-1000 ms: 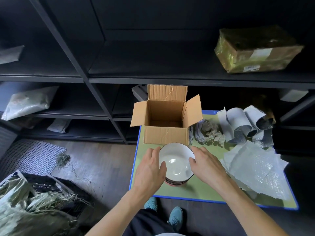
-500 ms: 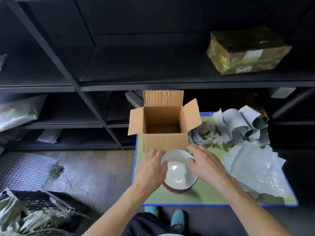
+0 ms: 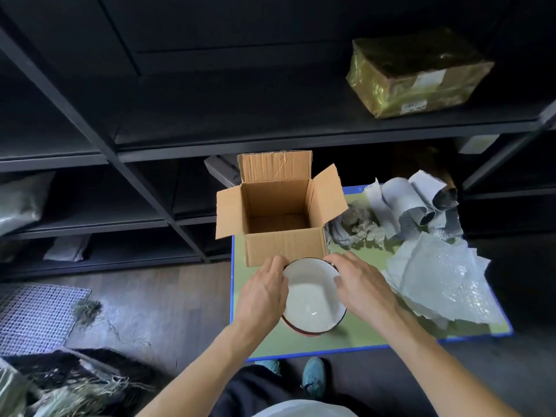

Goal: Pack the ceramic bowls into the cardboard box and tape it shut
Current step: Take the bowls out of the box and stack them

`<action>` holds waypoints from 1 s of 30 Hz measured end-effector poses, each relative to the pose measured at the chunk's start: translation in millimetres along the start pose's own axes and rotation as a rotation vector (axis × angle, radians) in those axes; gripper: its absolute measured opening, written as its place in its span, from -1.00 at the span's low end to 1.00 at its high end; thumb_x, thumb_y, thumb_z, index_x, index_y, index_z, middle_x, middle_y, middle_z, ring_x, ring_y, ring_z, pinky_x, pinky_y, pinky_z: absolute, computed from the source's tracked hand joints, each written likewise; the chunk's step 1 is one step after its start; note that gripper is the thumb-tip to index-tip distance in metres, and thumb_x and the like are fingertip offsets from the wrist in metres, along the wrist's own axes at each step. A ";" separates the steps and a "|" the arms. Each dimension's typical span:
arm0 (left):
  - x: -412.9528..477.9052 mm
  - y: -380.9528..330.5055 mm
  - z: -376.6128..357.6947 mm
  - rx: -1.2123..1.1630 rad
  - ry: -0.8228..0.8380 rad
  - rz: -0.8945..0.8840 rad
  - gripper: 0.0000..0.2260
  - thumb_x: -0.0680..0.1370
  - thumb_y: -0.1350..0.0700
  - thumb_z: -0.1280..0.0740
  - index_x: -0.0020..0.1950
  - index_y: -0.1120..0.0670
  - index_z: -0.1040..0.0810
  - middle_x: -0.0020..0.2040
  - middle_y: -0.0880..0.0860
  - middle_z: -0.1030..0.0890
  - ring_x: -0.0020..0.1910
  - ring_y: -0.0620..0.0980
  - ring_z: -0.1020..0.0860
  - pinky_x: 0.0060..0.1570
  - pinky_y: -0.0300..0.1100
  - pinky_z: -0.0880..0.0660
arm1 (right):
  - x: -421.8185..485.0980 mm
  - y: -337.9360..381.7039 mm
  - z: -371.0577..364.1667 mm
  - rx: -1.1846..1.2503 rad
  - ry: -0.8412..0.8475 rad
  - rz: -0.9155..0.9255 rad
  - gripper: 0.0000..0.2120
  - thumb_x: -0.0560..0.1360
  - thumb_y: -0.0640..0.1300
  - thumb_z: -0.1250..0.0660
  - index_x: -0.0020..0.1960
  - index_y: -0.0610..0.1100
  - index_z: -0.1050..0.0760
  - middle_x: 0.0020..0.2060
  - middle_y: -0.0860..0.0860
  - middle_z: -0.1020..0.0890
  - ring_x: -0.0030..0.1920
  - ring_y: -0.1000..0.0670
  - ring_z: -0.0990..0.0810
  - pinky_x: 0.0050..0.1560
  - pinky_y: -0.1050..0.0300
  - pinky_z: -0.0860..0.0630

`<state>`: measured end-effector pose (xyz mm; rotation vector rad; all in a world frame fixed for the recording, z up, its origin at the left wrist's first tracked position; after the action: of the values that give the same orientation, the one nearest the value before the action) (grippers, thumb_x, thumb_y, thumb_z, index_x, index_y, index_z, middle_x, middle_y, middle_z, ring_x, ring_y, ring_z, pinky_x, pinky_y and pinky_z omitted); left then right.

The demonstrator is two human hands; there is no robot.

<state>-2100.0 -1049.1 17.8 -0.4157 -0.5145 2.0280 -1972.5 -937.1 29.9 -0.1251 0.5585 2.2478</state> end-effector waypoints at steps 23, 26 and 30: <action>12.6 -31.7 37.7 0.079 -0.153 -0.175 -0.75 0.66 0.01 -0.18 0.30 0.01 -0.51 0.12 -0.05 -0.58 -0.04 0.01 -0.61 -0.24 -0.20 -0.39 | 0.7 2.8 24.0 0.045 -0.112 0.027 -0.70 0.62 -0.04 -0.22 0.34 0.02 -0.45 0.21 0.05 -0.55 0.19 -0.01 -0.55 0.11 0.03 -0.50; 21.9 -44.4 39.7 0.050 -0.149 -0.245 -0.76 0.66 0.03 -0.18 0.27 0.03 -0.52 0.09 -0.03 -0.59 -0.04 0.00 -0.59 -0.18 -0.16 -0.47 | 1.7 -1.6 30.7 0.053 -0.137 -0.004 -0.70 0.64 -0.03 -0.19 0.34 0.00 -0.47 0.24 0.05 -0.55 0.20 -0.04 -0.54 0.13 0.02 -0.48; 32.3 -64.1 35.1 0.058 -0.144 -0.358 -0.80 0.64 0.05 -0.22 0.20 0.04 -0.55 0.02 -0.03 -0.57 -0.05 -0.01 -0.54 -0.18 -0.15 -0.46 | -2.2 -16.4 38.6 0.056 -0.159 -0.075 -0.69 0.65 -0.02 -0.16 0.37 -0.01 -0.45 0.27 0.05 -0.54 0.26 -0.03 -0.51 0.17 0.04 -0.46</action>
<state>-2085.6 -998.8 78.3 -0.1303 -0.5722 1.7275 -1955.6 -912.4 59.4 0.0596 0.5219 2.1450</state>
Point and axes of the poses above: each hand's wrist, its own x-axis towards the middle knuckle, its own z-axis out of the back of the hand, y = z × x, the point moved 10 cm from there along x, towards the middle knuckle
